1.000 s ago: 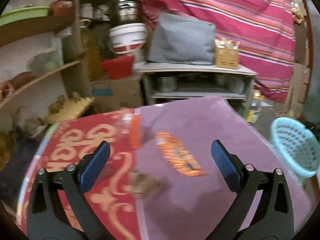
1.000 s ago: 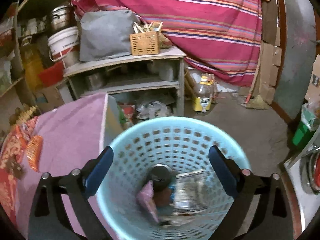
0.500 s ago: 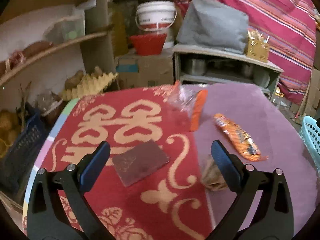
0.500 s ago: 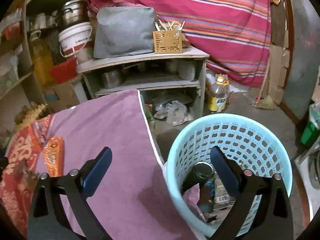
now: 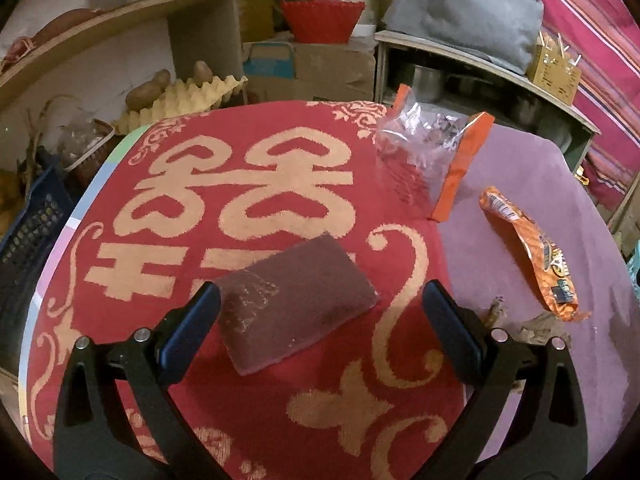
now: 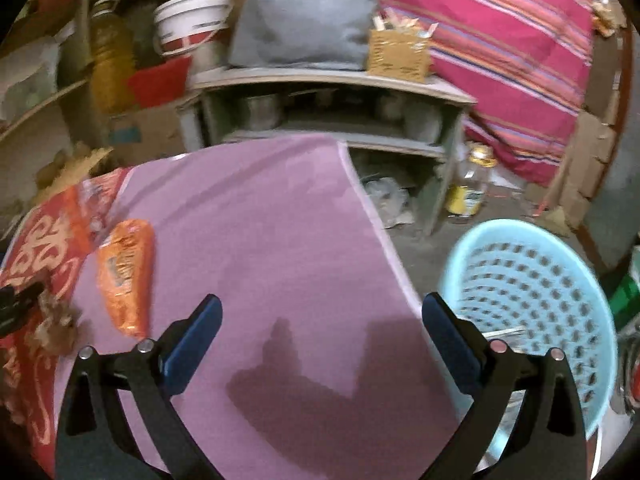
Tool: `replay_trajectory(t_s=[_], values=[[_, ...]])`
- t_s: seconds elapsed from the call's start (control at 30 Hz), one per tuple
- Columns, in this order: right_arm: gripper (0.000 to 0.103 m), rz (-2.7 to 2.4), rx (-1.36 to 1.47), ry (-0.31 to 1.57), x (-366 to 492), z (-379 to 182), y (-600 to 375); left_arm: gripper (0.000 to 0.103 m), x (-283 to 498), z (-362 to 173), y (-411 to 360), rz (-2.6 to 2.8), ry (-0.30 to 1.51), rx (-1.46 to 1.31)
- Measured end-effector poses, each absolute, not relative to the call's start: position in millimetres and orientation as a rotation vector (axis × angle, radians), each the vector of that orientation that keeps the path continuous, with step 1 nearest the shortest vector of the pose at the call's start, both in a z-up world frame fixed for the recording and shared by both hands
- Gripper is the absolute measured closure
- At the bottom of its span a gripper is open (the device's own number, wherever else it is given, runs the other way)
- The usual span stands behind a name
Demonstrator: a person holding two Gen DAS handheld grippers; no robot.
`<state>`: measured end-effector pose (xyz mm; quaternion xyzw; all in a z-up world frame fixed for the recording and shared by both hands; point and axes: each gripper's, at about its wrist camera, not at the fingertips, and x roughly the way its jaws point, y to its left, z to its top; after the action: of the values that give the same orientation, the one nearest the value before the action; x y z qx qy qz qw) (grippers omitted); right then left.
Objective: Collect trash
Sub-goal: 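Grasp the maroon scouring pad with the left tool while the right tool grasps the orange snack wrapper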
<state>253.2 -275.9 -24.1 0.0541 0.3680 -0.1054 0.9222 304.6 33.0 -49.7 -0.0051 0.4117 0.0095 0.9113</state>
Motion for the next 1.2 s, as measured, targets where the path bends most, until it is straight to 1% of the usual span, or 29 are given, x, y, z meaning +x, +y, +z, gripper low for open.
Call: replay_trajectory(t_s=[0.23, 0.37, 0.4, 0.43, 0.47, 0.53, 0.63, 0.7, 0.73, 0.77, 0.8, 0.83, 0.87, 1.2], values=[[0.005, -0.095, 0.178, 0.764, 264, -34, -247, 0.006, 314, -56, 45, 0.018, 0.877, -0.074], [0.005, -0.047, 0.131, 0.793, 271, -41, -219, 0.006, 313, -56, 40, 0.005, 0.871, -0.049], [0.005, -0.039, 0.116, 0.797, 272, -42, -213, 0.009, 313, -55, 40, -0.005, 0.868, -0.049], [0.005, -0.036, 0.095, 0.801, 273, -43, -207, 0.016, 313, -54, 39, -0.011, 0.861, -0.04], [0.005, -0.037, 0.081, 0.803, 274, -43, -203, 0.027, 313, -53, 37, -0.014, 0.854, -0.022], [0.005, -0.025, 0.058, 0.809, 276, -45, -194, 0.036, 312, -52, 36, -0.011, 0.85, 0.002], [0.005, 0.004, 0.054, 0.819, 278, -48, -187, 0.037, 312, -51, 39, -0.023, 0.855, 0.001], [0.005, 0.016, 0.038, 0.824, 279, -48, -182, 0.037, 312, -49, 41, -0.03, 0.866, -0.011], [0.005, 0.015, 0.026, 0.823, 279, -48, -180, 0.033, 310, -48, 43, -0.034, 0.872, -0.025], [0.005, 0.011, 0.008, 0.823, 279, -48, -178, 0.021, 308, -47, 45, -0.024, 0.868, -0.037], [0.005, 0.009, -0.002, 0.824, 279, -48, -176, 0.015, 305, -47, 47, -0.004, 0.86, -0.036], [0.005, 0.008, -0.012, 0.826, 279, -49, -174, 0.007, 303, -47, 47, 0.023, 0.849, -0.026], [0.005, 0.009, -0.017, 0.827, 278, -49, -173, 0.005, 302, -49, 47, 0.049, 0.846, -0.011], [0.005, 0.016, 0.015, 0.845, 284, -52, -178, 0.005, 322, -64, 47, 0.086, 0.943, -0.053]])
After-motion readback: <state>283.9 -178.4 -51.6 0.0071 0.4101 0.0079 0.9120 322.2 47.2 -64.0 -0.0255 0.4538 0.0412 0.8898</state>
